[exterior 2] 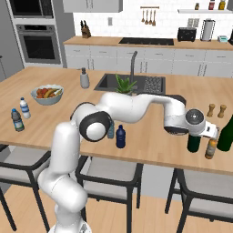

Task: Move the plastic bottles in the middle to the plastics group, and the glass bottles in the middle to the glass group.

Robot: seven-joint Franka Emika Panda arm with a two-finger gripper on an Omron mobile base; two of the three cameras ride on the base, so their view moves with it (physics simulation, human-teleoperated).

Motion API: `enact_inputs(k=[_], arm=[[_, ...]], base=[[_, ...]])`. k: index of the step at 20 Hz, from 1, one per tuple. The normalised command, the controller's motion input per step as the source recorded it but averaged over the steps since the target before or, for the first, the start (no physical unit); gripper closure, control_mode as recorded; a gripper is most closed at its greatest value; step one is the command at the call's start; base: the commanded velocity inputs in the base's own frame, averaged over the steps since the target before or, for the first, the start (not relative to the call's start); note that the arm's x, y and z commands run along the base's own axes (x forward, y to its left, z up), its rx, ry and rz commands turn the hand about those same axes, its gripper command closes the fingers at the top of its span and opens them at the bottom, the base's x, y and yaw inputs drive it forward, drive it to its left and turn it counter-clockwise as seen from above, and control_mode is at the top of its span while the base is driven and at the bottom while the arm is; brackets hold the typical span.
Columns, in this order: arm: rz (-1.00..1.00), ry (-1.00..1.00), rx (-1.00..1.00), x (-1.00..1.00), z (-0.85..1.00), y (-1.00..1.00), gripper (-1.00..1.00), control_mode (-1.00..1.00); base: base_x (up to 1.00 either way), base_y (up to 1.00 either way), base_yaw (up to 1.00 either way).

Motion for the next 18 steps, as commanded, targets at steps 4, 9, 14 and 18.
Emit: enact_inputs(k=[4, 9, 14, 18], arm=[[0.0, 0.06, -0.01, 0.03, 0.0, 0.14, 1.0, -1.0], [0.0, 0.04, -0.01, 0.02, 0.0, 0.11, -1.0, -1.0], [0.0, 0.0, 0.0, 0.0, 0.0, 0.0, -1.0, -1.0], [0.0, -0.01, 0.0, 0.0, 0.0, 0.0, -1.0, -1.0]], base=[[0.0, 0.0, 0.0], [0.0, 0.0, 0.0], [0.0, 0.0, 0.0], [0.0, 0.0, 0.0]])
